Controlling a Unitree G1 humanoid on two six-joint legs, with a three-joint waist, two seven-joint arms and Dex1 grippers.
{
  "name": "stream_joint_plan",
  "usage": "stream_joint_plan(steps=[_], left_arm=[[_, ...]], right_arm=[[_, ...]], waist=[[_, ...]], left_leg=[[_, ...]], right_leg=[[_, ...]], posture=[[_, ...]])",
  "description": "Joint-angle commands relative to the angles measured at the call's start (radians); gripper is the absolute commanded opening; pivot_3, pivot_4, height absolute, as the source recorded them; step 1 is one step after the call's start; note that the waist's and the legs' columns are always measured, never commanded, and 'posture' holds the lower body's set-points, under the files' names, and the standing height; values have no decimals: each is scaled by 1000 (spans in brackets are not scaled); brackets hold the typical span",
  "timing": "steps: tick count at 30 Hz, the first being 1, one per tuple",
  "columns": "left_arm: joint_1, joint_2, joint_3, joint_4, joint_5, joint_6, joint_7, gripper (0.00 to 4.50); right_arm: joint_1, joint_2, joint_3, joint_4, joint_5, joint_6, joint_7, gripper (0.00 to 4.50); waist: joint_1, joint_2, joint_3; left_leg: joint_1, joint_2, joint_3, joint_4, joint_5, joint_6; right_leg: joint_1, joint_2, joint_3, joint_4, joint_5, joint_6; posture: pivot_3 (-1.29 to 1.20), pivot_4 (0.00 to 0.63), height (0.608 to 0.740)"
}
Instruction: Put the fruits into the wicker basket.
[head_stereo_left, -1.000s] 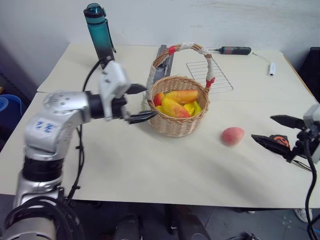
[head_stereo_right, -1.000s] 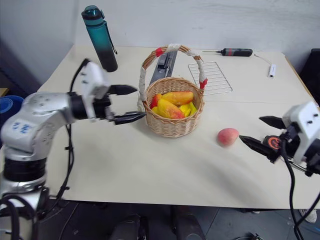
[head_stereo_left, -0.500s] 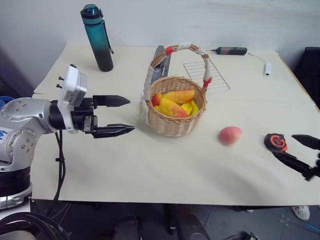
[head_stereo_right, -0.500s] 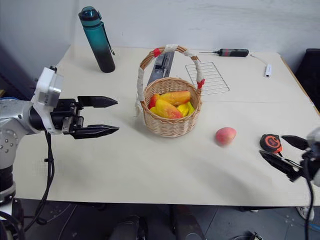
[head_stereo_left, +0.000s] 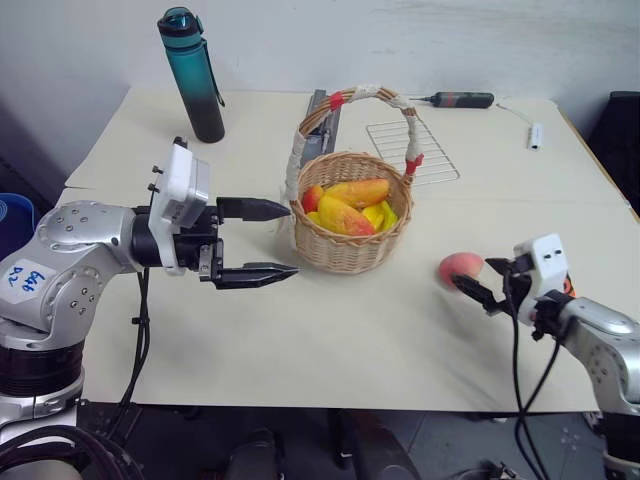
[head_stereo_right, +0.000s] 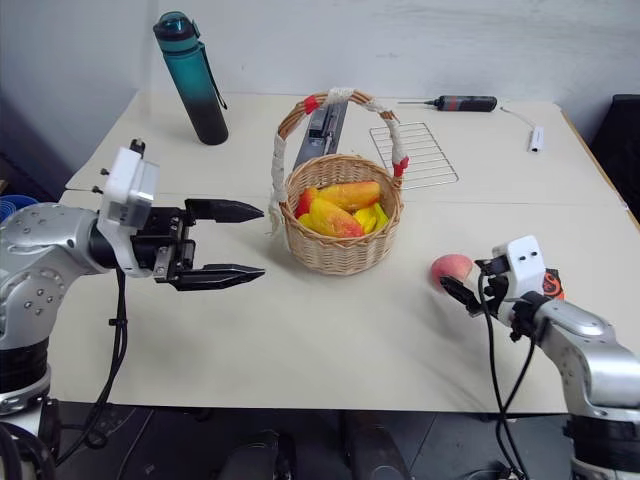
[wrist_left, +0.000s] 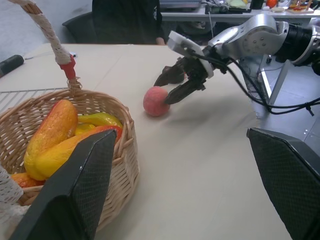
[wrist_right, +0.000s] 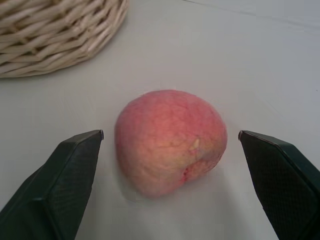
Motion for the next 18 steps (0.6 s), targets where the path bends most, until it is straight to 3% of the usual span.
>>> stream_joint_plan(steps=[1, 3, 7, 10, 14, 18], left_arm=[[-21, 1, 3, -34, -7, -25, 13, 4376], [-35, -1, -1, -28, -6, -28, 18, 4408], [-49, -1, -1, -13, -6, -30, 24, 4414], [-40, 0, 5, -1, 4, -35, 34, 4414], [-10, -2, 42, 19, 6, -31, 82, 4414], [5, 7, 76, -18, -27, -13, 118, 4414]], right_arm=[[-49, 19, 8, 63, -9, 15, -25, 4500], [-70, 40, 2, 83, 8, 23, -22, 4311], [-66, 52, -21, 58, 47, 31, 12, 3146], [-54, 51, -50, 10, 96, 42, 37, 2512], [-68, 33, -102, -191, 300, 156, 86, 2460], [-263, 77, -20, -291, 396, 275, -27, 2460]], waist=[[-1, 0, 0], [-1, 0, 0], [-1, 0, 0], [-1, 0, 0], [-4, 2, 1], [-15, 2, 1]], left_leg=[[0, 0, 0, 0, 0, 0], [0, 0, 0, 0, 0, 0], [0, 0, 0, 0, 0, 0], [0, 0, 0, 0, 0, 0], [0, 0, 0, 0, 0, 0], [1, 2, 0, 0, 0, -2]], right_leg=[[0, 0, 0, 0, 0, 0], [0, 0, 0, 0, 0, 0], [0, 0, 0, 1, 0, 0], [0, 0, 0, 1, 0, 0], [-1, 0, 0, 2, 0, 0], [-1, 1, 0, 3, 0, 0]], posture=[[0, 150, 740], [0, 150, 740], [0, 150, 740], [0, 150, 740], [0, 150, 740], [0, 150, 740]])
